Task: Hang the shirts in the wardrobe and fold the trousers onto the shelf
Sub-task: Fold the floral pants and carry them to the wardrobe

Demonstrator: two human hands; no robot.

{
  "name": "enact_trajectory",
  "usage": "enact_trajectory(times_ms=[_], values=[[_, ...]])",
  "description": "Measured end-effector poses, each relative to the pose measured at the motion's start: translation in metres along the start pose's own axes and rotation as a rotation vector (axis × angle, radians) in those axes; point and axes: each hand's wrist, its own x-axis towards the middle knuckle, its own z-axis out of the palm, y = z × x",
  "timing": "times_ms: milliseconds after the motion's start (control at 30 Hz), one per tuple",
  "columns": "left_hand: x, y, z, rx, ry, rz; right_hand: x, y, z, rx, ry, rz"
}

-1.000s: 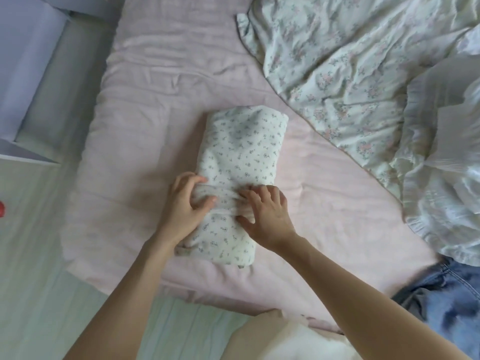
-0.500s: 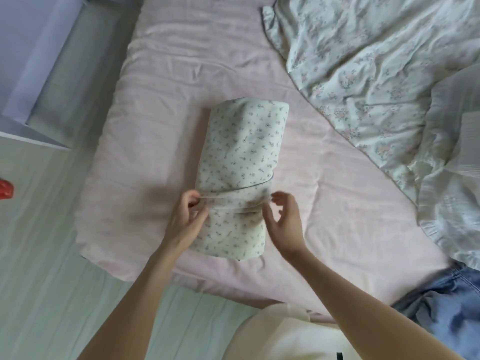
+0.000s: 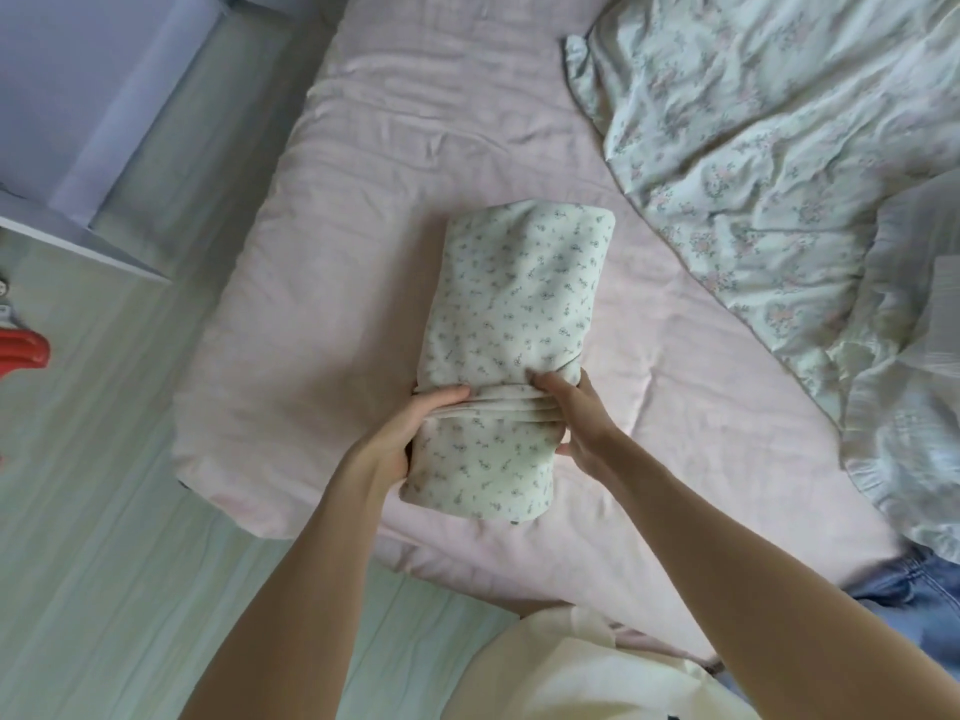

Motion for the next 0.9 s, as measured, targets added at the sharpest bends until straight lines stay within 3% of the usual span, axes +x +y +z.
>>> enact_trajectory(times_ms=[100, 200, 300, 400, 500, 733, 833, 900], values=[[-0.025, -0.011, 0.012, -0.147, -0.04, 0.029, -0.027, -0.006, -0.004, 0.03, -0.02, -0.133], [-0.047, -0.017, 0.029, -0.246, 0.028, 0.199, -0.058, -0.018, -0.01, 0.087, -0.024, -0.241], [-0.073, -0.007, 0.049, -0.349, 0.03, 0.346, -0.087, -0.033, -0.018, 0.128, 0.089, -0.145], [-0.102, 0.008, 0.062, -0.348, 0.025, 0.474, -0.115, -0.055, -0.024, 0.248, 0.013, 0.051], [-0.134, 0.016, 0.07, -0.295, 0.027, 0.589, -0.146, -0.075, -0.017, 0.385, 0.04, 0.052], [-0.206, 0.009, 0.101, -0.394, 0.386, 0.713, -0.23, -0.077, -0.021, 0.129, 0.25, -0.656], [-0.229, -0.005, 0.108, -0.441, 0.39, 0.732, -0.243, -0.031, -0.033, 0.09, 0.239, -0.49], [-0.25, -0.024, 0.109, -0.455, 0.329, 0.732, -0.25, 0.002, -0.045, -0.086, 0.221, -0.326]])
